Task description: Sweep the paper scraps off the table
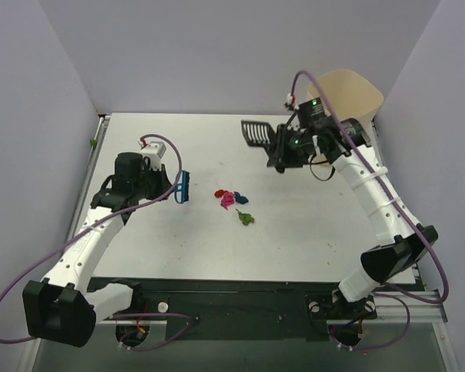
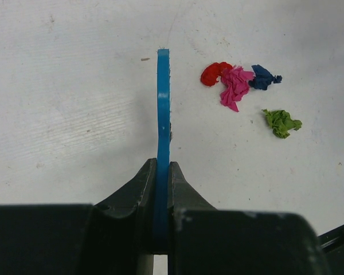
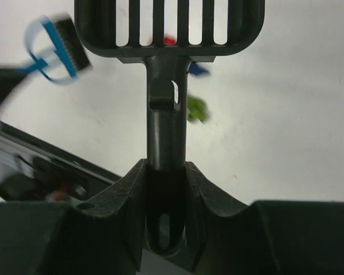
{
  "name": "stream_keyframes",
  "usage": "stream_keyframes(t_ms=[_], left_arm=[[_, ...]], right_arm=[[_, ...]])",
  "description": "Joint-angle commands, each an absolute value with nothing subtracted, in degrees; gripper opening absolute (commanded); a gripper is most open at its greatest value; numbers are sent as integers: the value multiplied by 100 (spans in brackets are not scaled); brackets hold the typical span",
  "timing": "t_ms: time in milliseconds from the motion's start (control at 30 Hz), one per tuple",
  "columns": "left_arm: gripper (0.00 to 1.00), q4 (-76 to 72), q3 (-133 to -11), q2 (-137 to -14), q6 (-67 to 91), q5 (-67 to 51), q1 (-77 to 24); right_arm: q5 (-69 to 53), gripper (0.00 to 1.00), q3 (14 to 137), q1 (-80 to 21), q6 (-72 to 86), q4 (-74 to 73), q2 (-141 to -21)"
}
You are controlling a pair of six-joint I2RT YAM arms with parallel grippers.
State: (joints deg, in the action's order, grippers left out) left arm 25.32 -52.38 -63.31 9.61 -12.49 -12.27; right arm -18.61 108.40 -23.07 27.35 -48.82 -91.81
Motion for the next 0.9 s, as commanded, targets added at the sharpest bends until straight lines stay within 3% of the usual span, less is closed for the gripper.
stream_keyframes(t_ms=[0,167,300,633,867], left_arm=[[0,2531,-5755,-6862,774,-1380,-1204],[0,2821,-6073,-7224,642,-1073,-1213],[0,3014,-6572,-7627,484,-827,-1283],[0,4438,-8540,-9446,-632,472,-2196],[0,4763,-9280,-10300,-949,984,-2653]], right_arm=[[-221,0,9617,-2926,1513,-5792,-8369],[623,0,8010,-3611,1494,-5705,-7727],[528,0,7166,-3893,1906,-5502,-7208],[756,0,6276,-4868,2513,-5608,-6935],[853,0,5679,-5703,2891,-5354,-6698]])
